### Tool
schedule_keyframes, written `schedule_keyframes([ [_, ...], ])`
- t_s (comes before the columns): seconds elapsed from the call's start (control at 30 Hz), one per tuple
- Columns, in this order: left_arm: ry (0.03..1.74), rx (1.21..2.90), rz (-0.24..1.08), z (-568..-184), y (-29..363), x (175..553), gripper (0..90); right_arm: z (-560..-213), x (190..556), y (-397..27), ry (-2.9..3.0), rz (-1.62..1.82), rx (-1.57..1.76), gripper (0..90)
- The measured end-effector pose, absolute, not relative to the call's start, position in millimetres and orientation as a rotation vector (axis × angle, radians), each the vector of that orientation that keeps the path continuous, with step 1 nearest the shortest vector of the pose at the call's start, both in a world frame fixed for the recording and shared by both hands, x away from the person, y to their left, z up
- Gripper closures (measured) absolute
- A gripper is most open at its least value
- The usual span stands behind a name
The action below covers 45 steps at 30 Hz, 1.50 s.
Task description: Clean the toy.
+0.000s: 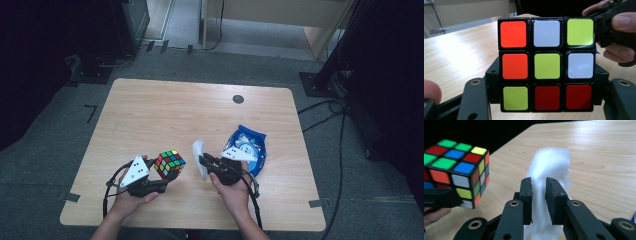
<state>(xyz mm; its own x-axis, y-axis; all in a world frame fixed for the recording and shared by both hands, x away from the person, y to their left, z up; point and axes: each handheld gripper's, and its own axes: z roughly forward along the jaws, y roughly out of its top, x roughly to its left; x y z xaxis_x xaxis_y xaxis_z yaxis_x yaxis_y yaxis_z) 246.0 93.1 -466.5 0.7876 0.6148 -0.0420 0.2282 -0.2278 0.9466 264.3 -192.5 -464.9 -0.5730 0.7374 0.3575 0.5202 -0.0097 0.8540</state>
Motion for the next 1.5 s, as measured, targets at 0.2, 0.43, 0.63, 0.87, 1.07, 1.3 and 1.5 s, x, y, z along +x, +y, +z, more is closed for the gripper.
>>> schedule_keyframes([
  [0.2, 0.678, 1.808, 0.41, -469.3, 93.6, 248.5, 34.0, -448.2, 254.9, -186.8, 1.998, 1.691, 1.22, 58.0],
  [0.43, 0.695, 1.796, 0.407, -468.4, 95.2, 249.3, 34.0, -443.9, 251.5, -178.7, 2.024, 1.8, 1.207, 50.8],
  [0.63, 0.664, 1.826, 0.444, -471.3, 77.9, 242.0, 34.0, -435.6, 243.7, -155.9, 2.054, 1.874, 1.261, 25.1],
  [0.87, 0.607, 1.833, 0.489, -470.2, 62.2, 231.1, 33.9, -446.3, 243.4, -142.0, 2.096, 1.788, 1.444, 23.1],
  [1.07, 0.617, 1.834, 0.487, -472.9, 60.1, 231.6, 33.9, -447.3, 240.8, -142.5, 2.096, 1.817, 1.535, 34.3],
  [1.3, 0.636, 1.829, 0.463, -475.6, 58.8, 232.9, 31.5, -451.0, 241.7, -152.6, 1.967, 1.856, 1.649, 34.4],
  [1.5, 0.637, 1.788, 0.413, -474.7, 61.0, 233.2, 33.6, -455.0, 242.1, -156.0, 1.919, 1.916, 1.703, 34.3],
])
